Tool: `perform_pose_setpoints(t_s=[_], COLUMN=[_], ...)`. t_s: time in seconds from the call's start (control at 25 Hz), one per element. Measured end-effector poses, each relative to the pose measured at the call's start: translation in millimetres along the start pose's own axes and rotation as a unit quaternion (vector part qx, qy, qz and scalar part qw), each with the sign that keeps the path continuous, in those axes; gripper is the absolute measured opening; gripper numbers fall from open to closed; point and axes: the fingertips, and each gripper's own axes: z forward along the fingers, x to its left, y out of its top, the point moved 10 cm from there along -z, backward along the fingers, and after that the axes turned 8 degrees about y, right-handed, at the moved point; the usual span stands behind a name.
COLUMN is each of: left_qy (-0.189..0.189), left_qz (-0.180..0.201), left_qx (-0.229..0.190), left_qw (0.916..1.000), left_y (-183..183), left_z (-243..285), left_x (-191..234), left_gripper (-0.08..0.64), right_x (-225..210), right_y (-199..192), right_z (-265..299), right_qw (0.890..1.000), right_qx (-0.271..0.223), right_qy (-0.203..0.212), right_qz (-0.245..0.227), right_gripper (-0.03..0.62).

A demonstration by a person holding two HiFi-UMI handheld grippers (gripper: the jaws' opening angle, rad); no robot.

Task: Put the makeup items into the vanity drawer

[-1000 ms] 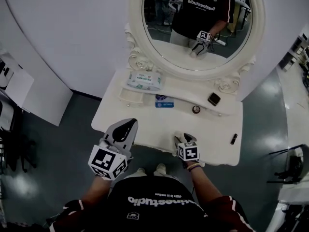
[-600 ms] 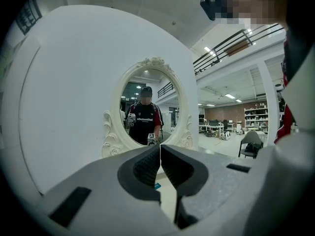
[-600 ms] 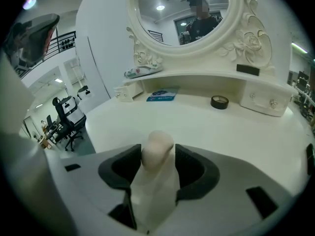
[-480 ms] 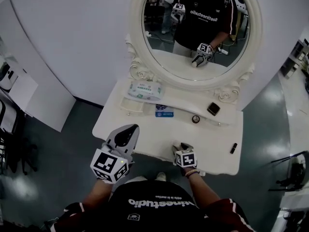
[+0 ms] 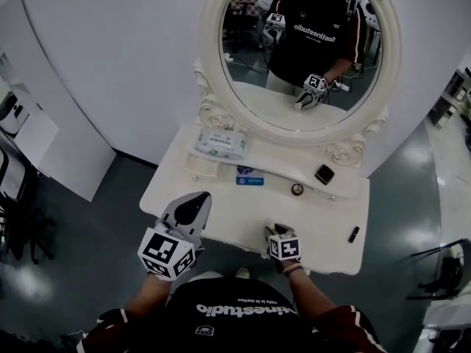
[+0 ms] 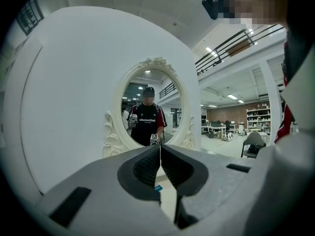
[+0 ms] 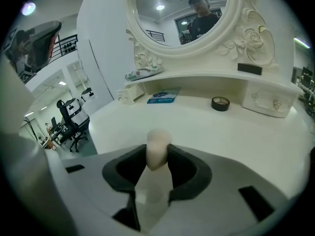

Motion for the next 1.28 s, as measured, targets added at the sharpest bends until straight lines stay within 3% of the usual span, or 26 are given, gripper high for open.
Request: perform_pose_setpoints(t_s=[0.64, 1.28], left_qy=[0.009, 0.021], left_qz=[-0.002, -0.026], left_qx=[-0.003, -0.012], left_qw=[1.0000, 0.9994], left_y=[3, 16], left_z=[8, 9], left_x=[8, 87], left_gripper=[0.009, 0.009], right_x=[-8, 32], right_y=[30, 102], right_z=[-17, -8], right_qw=[0.999, 0.998], right_qx=[-0.038, -0.064], right_qy=[-0.004, -0.022], right_qz=[0.007, -0.008], right_gripper=[0.137, 0.138])
